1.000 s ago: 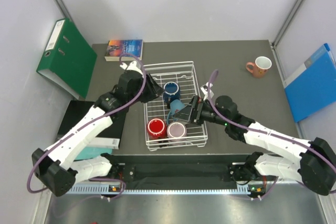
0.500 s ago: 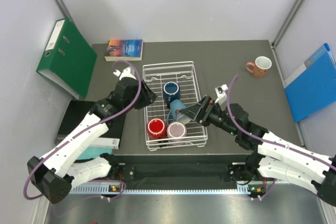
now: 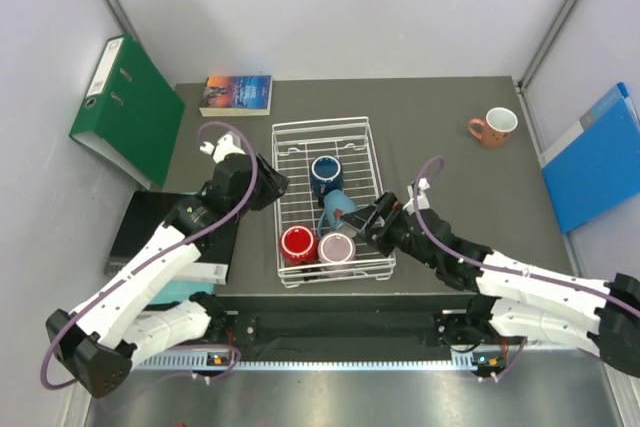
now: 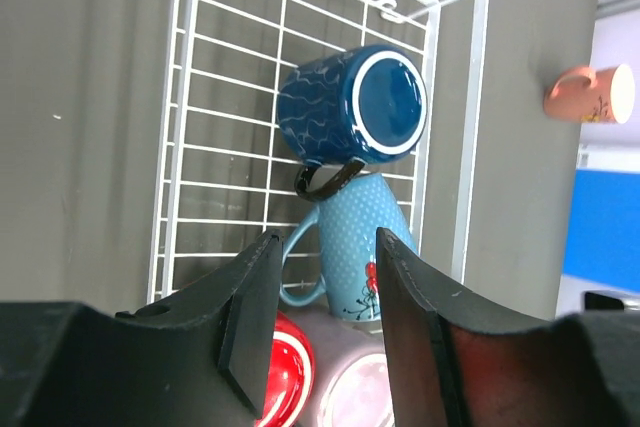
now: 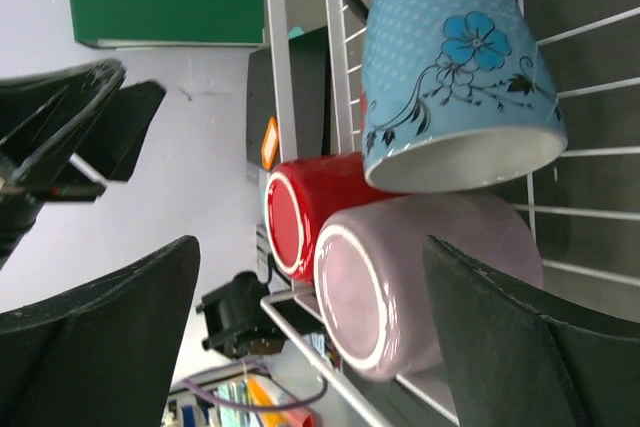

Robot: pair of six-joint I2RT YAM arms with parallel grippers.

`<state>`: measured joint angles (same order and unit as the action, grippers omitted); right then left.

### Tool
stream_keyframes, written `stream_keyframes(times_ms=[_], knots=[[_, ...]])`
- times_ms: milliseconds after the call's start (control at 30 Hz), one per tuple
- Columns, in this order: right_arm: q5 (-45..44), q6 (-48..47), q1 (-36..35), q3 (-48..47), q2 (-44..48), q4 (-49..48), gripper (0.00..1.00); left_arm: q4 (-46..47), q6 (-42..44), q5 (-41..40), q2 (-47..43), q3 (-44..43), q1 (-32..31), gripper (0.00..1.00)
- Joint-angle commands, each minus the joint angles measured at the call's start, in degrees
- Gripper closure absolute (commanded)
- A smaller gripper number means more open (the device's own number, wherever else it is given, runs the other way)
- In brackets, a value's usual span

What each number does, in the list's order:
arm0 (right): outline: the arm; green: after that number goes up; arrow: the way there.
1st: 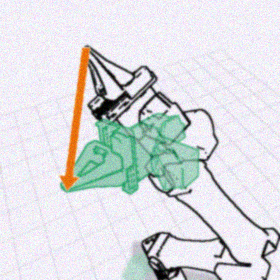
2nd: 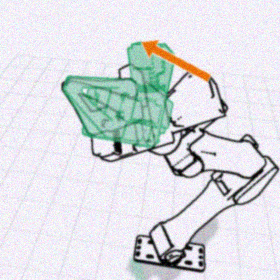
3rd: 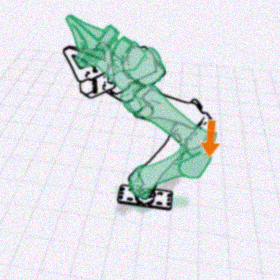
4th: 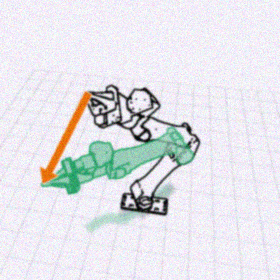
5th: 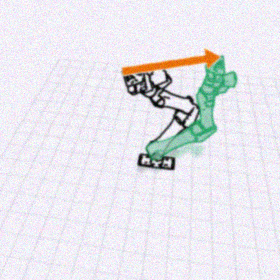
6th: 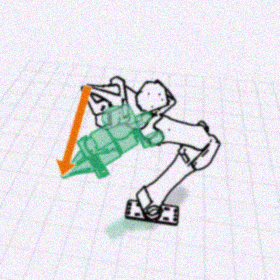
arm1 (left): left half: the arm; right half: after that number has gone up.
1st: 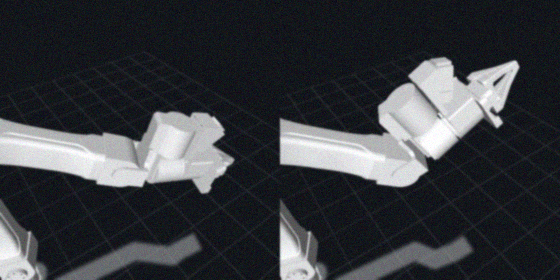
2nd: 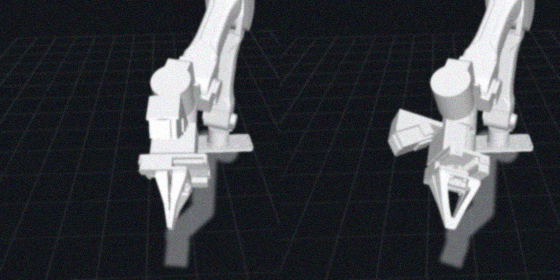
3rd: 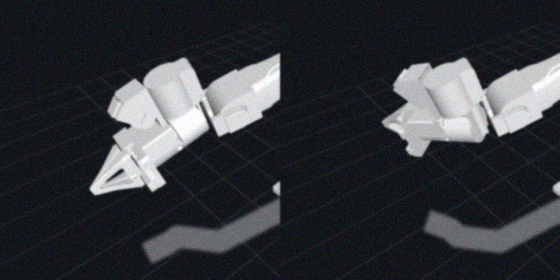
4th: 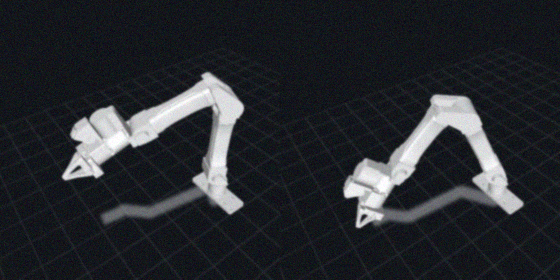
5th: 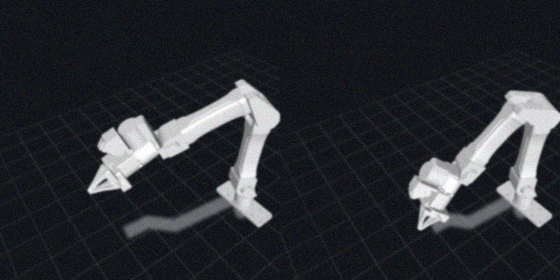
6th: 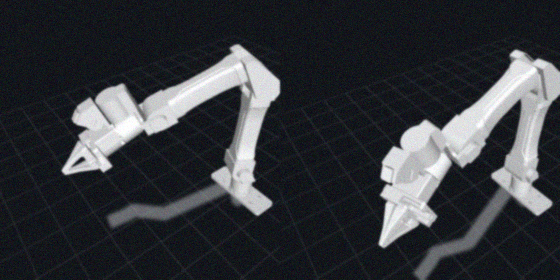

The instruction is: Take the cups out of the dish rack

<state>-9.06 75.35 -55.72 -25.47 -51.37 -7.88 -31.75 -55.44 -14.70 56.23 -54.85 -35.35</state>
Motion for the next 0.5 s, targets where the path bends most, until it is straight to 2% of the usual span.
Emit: stream_keyframes(times_ms=[0, 167, 300, 467], knots=[[-3.16, 3.40, -0.79, -0.71, -5.30, -11.18, 0.09, -0.60, -2.04, -3.14, -1.65, 1.06, -0.24, 0.53], [-1.84, 2.96, -0.79, -4.31, -16.20, -19.61, 0.10, -0.33, -2.22, -3.32, -2.00, 2.03, -0.16, 0.53], [-2.19, 3.31, -0.70, -7.56, -22.27, -22.35, 0.13, -0.33, -2.04, -3.23, -2.70, 2.29, -0.16, 0.53], [-5.60, 1.91, -0.61, -10.38, -25.09, -21.13, 0.24, -1.03, -1.95, -3.58, -4.19, 2.90, -0.16, 0.53]])
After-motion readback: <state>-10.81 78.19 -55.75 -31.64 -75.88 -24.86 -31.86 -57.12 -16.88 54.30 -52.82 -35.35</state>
